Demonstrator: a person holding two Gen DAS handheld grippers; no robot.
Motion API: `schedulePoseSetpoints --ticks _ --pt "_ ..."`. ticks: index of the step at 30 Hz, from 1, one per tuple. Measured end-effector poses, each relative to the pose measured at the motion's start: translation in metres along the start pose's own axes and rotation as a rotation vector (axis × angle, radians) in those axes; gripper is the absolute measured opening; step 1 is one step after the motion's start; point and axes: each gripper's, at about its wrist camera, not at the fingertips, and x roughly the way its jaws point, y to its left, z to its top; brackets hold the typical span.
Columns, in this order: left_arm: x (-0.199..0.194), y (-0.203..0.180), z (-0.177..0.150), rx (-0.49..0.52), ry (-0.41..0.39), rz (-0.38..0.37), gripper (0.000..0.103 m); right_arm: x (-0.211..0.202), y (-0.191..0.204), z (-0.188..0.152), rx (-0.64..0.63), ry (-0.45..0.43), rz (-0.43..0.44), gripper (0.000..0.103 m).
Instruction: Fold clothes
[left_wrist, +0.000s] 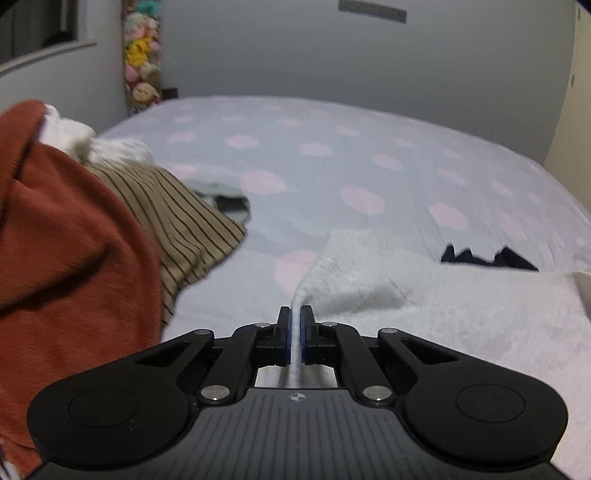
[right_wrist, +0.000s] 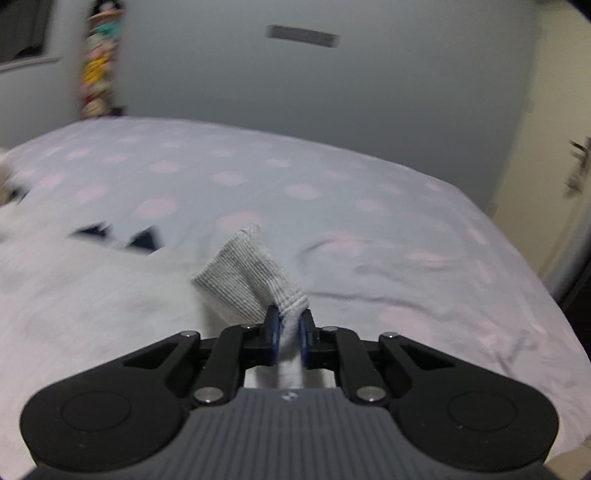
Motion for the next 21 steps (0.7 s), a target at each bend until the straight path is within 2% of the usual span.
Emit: schedulePoseSetpoints --ticks 5,9,11,12,13,17,21 --pt "0.012 -0.002 -0.004 0.036 0.015 0.036 0.003 0.038 -0.019 0.006 0.074 0.073 -0.012 0.012" --pt "0.025 0.000 -0.010 0.037 0.049 0.008 0.004 0.072 -0.021 -0.005 0.106 0.154 -0.019 0.013" --pt "0.024 0.001 -0.012 0.052 0.058 -0.010 0.007 0.079 -0.025 -0.008 0.140 0.185 -0.014 0.021" --pt "0.022 0.001 -0.012 0.061 0.058 -0.015 0.011 0.075 -0.028 -0.010 0.159 0.187 -0.015 0.029" --pt "0.015 0.003 -0.014 0.074 0.051 -0.014 0.012 0.071 -0.030 -0.011 0.178 0.189 -0.017 0.031" --pt "-0.012 0.010 -0.022 0.094 0.047 -0.014 0.019 0.046 -0.039 -0.017 0.230 0.185 -0.014 0.032" --pt "-0.038 0.019 -0.035 0.038 0.080 -0.016 0.025 0.003 -0.049 -0.025 0.305 0.177 0.022 0.032"
